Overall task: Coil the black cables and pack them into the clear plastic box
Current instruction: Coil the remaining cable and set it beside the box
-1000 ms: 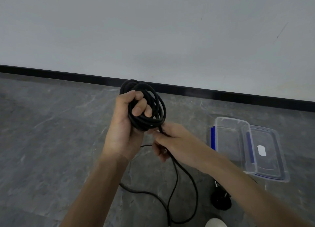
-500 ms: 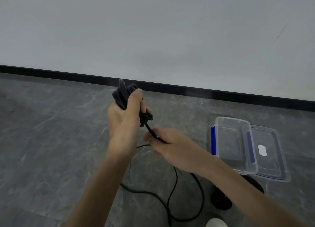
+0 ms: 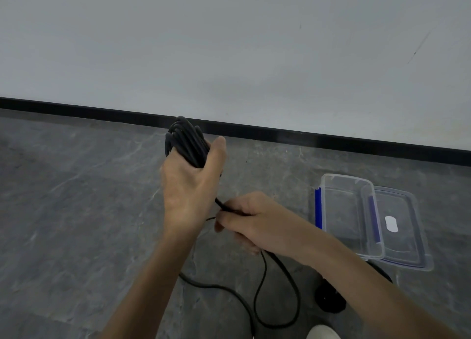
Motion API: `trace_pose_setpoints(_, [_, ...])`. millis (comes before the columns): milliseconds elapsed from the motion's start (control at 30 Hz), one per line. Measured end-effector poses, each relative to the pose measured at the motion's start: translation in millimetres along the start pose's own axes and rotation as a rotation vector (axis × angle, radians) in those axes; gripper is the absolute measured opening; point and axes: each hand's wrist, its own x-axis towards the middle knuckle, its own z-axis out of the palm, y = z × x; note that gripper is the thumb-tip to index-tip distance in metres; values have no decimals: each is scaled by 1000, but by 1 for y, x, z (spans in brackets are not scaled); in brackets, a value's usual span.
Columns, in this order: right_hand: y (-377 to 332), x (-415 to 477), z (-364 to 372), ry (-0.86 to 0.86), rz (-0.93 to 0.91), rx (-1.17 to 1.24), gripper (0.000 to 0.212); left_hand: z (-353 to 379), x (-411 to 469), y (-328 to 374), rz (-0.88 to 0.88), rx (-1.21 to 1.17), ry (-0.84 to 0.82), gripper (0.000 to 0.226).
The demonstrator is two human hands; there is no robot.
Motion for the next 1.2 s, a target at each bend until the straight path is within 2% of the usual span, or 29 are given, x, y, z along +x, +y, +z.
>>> trace_pose_setpoints(233, [2,-5,-1,-116,51,67,18,0,1,-7,136,222,-2,30])
trace_pose_setpoints(433, [4,-3,-6,15,-1,-81,29,-6,9,-17,174,423,-23,40])
trace_pose_setpoints(567, [7,-6,-10,-11,10,-48,22,-6,13,-23,199,580,-102,59])
trace_pose_setpoints(667, [8,-8,-10,-38,-6,-34,22,-7,16,-26,192,655,-132,63])
trace_pose_setpoints(767, [7,-5,-13,23,-80,-58,25,-9,18,-28,188,740,-183,68])
trace_pose_setpoints(967, [10,-6,-20,151,-236,-155,28,-9,16,-34,200,769,-417,94])
trace_pose_setpoints(1067, [13,-6,-23,191,-295,-207,23,-10,16,-38,204,651,-585,109])
trace_pose_setpoints(1200, [12,-7,-28,256,-366,-246,13,-10,12,-35,121,487,-782,109])
